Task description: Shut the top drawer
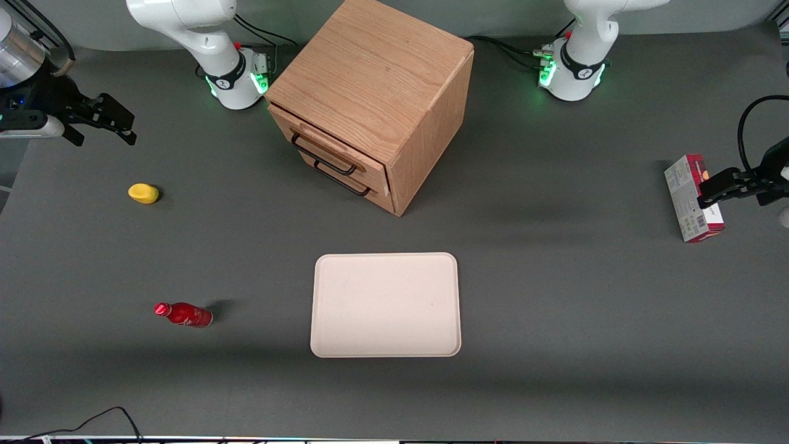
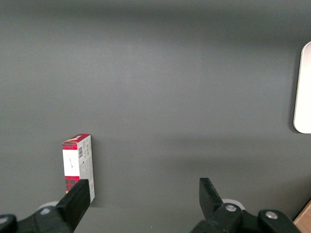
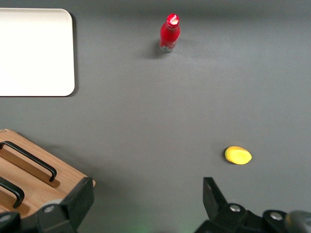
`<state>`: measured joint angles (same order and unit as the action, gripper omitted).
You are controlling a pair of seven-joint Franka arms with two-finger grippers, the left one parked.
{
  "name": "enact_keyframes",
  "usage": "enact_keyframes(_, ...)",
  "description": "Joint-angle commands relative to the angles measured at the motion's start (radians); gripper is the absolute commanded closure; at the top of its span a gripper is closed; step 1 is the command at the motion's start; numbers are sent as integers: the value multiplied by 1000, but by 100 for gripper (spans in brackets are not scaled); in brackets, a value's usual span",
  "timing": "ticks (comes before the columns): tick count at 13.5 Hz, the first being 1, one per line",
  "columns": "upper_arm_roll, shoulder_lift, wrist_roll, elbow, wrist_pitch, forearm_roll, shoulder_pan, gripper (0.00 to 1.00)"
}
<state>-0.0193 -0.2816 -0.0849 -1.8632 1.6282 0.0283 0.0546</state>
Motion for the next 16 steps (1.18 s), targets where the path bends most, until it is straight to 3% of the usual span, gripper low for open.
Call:
enact_keyframes(1, 7, -4, -26, -1, 12, 4, 13, 0)
enact_keyframes(16, 5, -2, -9, 2, 9, 5, 10, 0)
